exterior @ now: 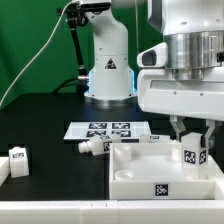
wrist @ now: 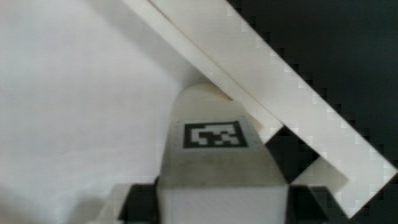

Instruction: Assemble one leg

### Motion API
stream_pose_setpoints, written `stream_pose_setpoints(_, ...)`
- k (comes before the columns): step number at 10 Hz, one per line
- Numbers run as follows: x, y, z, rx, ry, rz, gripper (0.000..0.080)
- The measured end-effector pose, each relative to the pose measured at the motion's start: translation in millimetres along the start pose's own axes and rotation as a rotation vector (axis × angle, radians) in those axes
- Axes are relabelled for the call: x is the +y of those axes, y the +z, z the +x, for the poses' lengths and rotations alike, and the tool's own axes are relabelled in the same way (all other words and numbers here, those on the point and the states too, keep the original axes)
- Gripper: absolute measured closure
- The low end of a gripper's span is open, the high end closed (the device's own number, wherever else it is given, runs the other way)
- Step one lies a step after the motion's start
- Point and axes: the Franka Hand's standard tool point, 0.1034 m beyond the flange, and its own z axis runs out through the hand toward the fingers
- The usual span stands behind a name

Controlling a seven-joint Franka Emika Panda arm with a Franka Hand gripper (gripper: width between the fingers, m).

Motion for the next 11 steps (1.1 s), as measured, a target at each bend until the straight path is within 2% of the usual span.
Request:
stream_pose_setpoints(3, 0.3, 0.0, -0.8, -0.006, 0.195, -0.012, 0.0517)
stream_pose_setpoints(5, 0.6, 0.3, -0.9, -0.006, 0.141, -0.012, 0.0517)
stream_pose_setpoints(6, 0.6, 0.3, -1.0, -0.006, 0.137, -0.012, 0.0321)
stream_pose_setpoints(7, 0.5, 0.2, -1.3, -0.005, 0.066, -0.014, 0.0321)
stream_pose_setpoints(8, -1.2, -0.7, -4.5, 0.006, -0.092, -0.02, 0.018)
stream_pose_setpoints(11, -1.3, -3.3, -0.9, 0.004, -0.454, -0.016, 0.0156)
